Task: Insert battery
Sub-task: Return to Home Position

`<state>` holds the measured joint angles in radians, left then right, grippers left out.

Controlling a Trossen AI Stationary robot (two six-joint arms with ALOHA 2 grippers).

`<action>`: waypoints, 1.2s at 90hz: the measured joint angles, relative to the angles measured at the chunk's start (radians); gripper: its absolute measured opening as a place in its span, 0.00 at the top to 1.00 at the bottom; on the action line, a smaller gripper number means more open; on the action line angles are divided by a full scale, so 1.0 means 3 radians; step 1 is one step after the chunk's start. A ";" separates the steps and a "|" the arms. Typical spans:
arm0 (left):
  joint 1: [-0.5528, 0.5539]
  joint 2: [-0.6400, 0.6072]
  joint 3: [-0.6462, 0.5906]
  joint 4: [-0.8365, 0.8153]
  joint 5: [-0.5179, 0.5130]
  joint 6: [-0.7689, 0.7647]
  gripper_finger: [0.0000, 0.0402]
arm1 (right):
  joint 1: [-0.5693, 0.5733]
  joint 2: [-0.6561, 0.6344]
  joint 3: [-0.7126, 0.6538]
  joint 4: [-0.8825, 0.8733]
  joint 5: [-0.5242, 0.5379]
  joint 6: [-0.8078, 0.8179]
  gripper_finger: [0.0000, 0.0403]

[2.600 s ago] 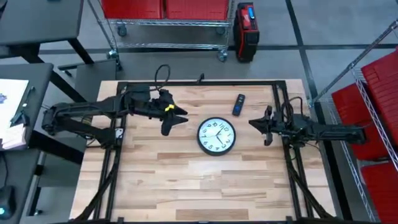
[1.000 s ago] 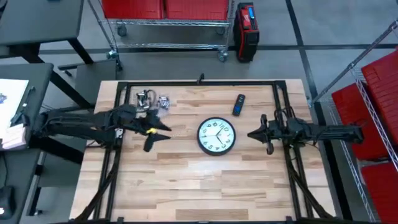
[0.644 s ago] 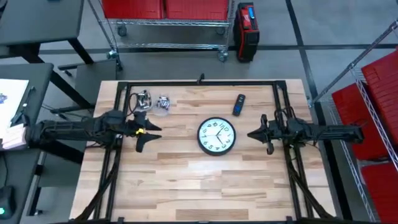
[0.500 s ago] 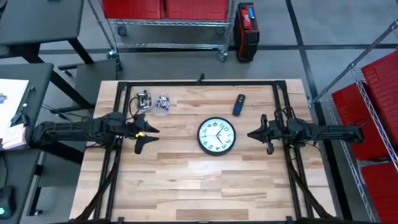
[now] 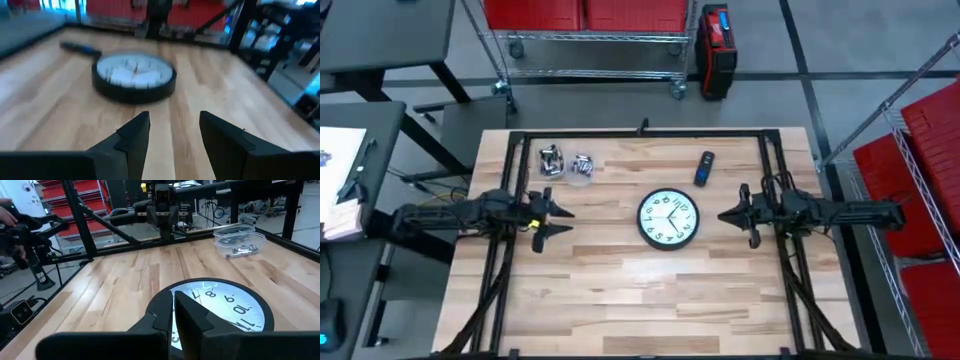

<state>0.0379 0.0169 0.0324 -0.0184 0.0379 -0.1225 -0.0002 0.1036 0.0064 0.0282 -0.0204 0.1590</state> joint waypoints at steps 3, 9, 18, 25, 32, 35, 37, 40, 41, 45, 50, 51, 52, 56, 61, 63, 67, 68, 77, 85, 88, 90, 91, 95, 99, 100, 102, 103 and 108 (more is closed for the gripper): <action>-0.0015 -0.0030 -0.0009 0.0024 -0.0002 0.0048 0.62 | 0.0000 0.0000 0.0000 -0.0001 0.0001 0.0000 0.97; -0.0023 -0.0053 -0.0041 0.0090 -0.0018 0.0120 0.62 | -0.0001 0.0000 0.0000 -0.0002 0.0001 0.0000 0.97; -0.0023 -0.0052 -0.0072 0.0126 0.0005 0.0121 0.62 | 0.0000 0.0000 0.0000 -0.0001 0.0001 0.0000 0.97; -0.0023 -0.0052 -0.0072 0.0127 0.0021 0.0183 0.62 | -0.0001 0.0000 0.0000 0.0000 0.0001 0.0000 0.97; -0.0023 -0.0052 -0.0074 0.0127 0.0024 0.0235 0.62 | 0.0000 0.0000 0.0000 0.0000 0.0001 -0.0001 0.97; -0.0023 -0.0052 -0.0074 0.0127 0.0024 0.0246 0.62 | 0.0000 0.0000 0.0000 0.0000 0.0001 -0.0001 0.97; -0.0023 -0.0052 -0.0075 0.0127 0.0024 0.0246 0.62 | 0.0000 0.0000 0.0000 0.0000 0.0001 -0.0001 0.97; -0.0023 -0.0051 -0.0077 0.0126 0.0019 0.0245 0.62 | 0.0000 0.0000 0.0000 0.0000 0.0001 -0.0001 0.97; -0.0023 -0.0051 -0.0077 0.0126 0.0017 0.0246 0.62 | 0.0000 0.0000 0.0000 0.0000 0.0001 -0.0001 0.97; -0.0023 -0.0047 -0.0078 0.0124 0.0010 0.0246 0.62 | 0.0000 0.0000 0.0000 0.0000 0.0001 -0.0002 0.97; -0.0023 -0.0035 -0.0078 0.0123 0.0006 0.0246 0.62 | -0.0001 0.0000 0.0000 0.0000 0.0001 -0.0002 0.97; -0.0023 -0.0034 -0.0079 0.0123 0.0006 0.0246 0.62 | 0.0000 0.0000 0.0000 0.0000 0.0001 -0.0002 0.97; -0.0023 -0.0034 -0.0079 0.0123 0.0006 0.0246 0.62 | 0.0000 0.0000 0.0000 0.0000 0.0001 -0.0002 0.97; -0.0023 -0.0035 -0.0079 0.0123 0.0006 0.0246 0.62 | 0.0000 0.0000 0.0000 0.0000 0.0001 -0.0003 0.97; -0.0023 -0.0035 -0.0081 0.0123 0.0005 0.0246 0.62 | 0.0000 0.0000 0.0000 0.0000 0.0001 -0.0003 0.97; -0.0023 -0.0034 -0.0081 0.0122 0.0005 0.0246 0.62 | 0.0000 0.0000 0.0000 0.0000 0.0001 -0.0003 0.97; -0.0023 -0.0035 -0.0081 0.0122 0.0005 0.0246 0.62 | 0.0000 0.0000 0.0000 0.0000 0.0001 -0.0002 0.97; -0.0023 -0.0035 -0.0081 0.0122 0.0005 0.0246 0.62 | 0.0000 0.0000 0.0000 0.0000 0.0001 -0.0002 0.97; -0.0023 -0.0035 -0.0082 0.0121 0.0004 0.0246 0.62 | 0.0000 0.0000 0.0000 0.0000 0.0001 -0.0003 0.97; -0.0023 -0.0035 -0.0083 0.0119 0.0004 0.0246 0.62 | 0.0000 0.0000 0.0000 0.0001 0.0001 -0.0002 0.97; -0.0023 -0.0035 -0.0083 0.0119 0.0003 0.0246 0.62 | 0.0000 0.0000 0.0000 0.0001 0.0001 -0.0002 0.97; -0.0023 -0.0035 -0.0083 0.0119 0.0003 0.0246 0.62 | 0.0000 0.0000 0.0000 0.0001 0.0001 -0.0003 0.97; -0.0023 -0.0035 -0.0083 0.0119 0.0003 0.0246 0.62 | 0.0000 0.0000 0.0000 0.0001 0.0001 -0.0003 0.97; -0.0023 -0.0035 -0.0083 0.0118 0.0002 0.0246 0.62 | 0.0000 0.0000 0.0000 0.0001 0.0001 -0.0003 0.97; -0.0023 -0.0035 -0.0083 0.0118 0.0001 0.0246 0.62 | 0.0000 0.0000 0.0000 0.0001 0.0001 -0.0002 0.97; -0.0023 -0.0035 -0.0083 0.0118 0.0001 0.0246 0.62 | 0.0000 0.0000 0.0000 0.0001 0.0001 -0.0002 0.97; -0.0023 -0.0035 -0.0084 0.0118 0.0001 0.0246 0.62 | 0.0000 0.0000 0.0000 0.0001 0.0001 -0.0003 0.97; -0.0023 -0.0035 -0.0084 0.0118 0.0001 0.0246 0.62 | 0.0000 0.0000 0.0000 0.0001 0.0001 -0.0003 0.97; -0.0023 -0.0035 -0.0084 0.0118 -0.0001 0.0246 0.62 | -0.0001 0.0000 0.0000 0.0001 0.0001 -0.0002 0.97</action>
<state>0.0311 0.0063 0.0071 0.0169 0.0377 -0.0486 -0.0005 0.1036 0.0063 0.0284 -0.0200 0.1584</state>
